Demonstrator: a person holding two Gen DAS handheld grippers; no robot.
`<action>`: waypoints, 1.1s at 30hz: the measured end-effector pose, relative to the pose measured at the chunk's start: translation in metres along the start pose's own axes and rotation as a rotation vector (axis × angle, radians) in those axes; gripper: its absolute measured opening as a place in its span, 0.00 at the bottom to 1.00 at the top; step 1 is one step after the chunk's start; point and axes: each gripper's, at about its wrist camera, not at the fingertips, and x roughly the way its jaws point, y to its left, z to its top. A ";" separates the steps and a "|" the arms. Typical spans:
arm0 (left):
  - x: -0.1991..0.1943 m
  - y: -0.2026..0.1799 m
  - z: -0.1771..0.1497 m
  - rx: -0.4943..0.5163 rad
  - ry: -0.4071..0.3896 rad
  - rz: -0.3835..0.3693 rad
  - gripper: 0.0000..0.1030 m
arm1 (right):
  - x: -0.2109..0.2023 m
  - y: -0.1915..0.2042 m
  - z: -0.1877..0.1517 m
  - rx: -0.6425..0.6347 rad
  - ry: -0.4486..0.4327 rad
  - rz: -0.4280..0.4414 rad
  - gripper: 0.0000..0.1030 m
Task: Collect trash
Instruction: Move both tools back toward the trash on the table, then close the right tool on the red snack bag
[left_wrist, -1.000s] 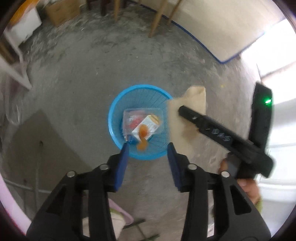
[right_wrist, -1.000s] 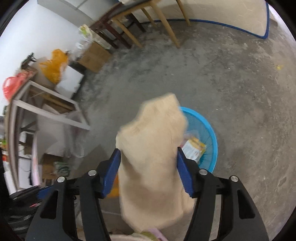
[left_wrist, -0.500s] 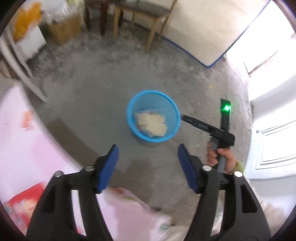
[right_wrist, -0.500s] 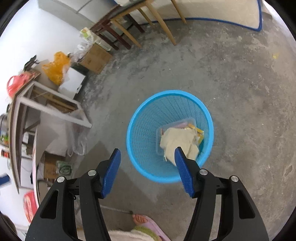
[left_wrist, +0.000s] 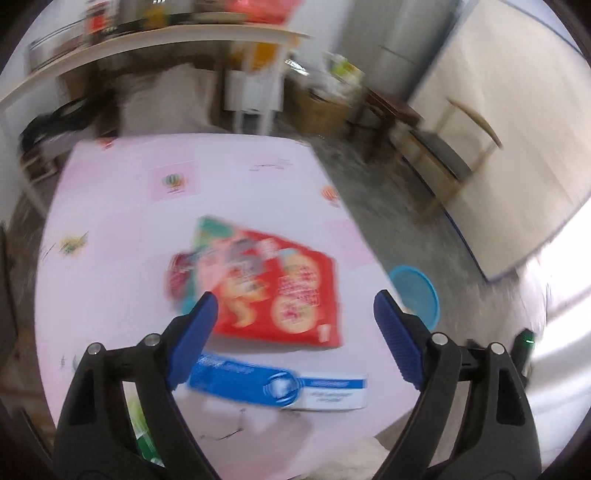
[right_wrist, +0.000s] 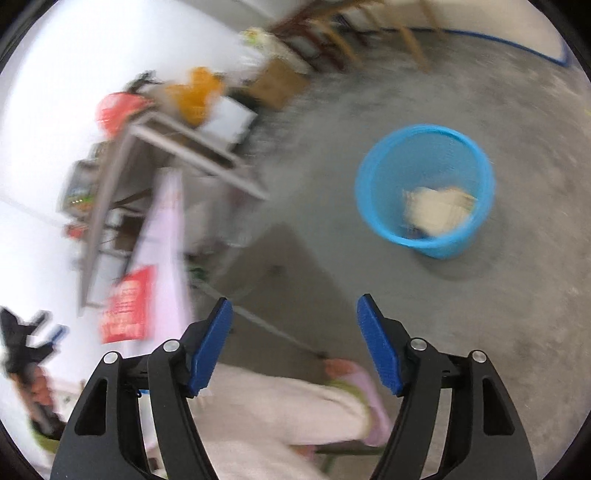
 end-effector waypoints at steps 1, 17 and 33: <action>-0.002 0.008 -0.005 -0.017 -0.015 0.007 0.81 | 0.001 0.020 0.000 -0.036 -0.002 0.021 0.70; -0.033 0.088 -0.099 -0.135 -0.088 0.203 0.84 | 0.115 0.323 -0.106 -1.099 0.100 -0.038 0.79; -0.057 0.107 -0.130 -0.143 -0.196 0.190 0.89 | 0.200 0.370 -0.167 -1.488 0.104 -0.371 0.48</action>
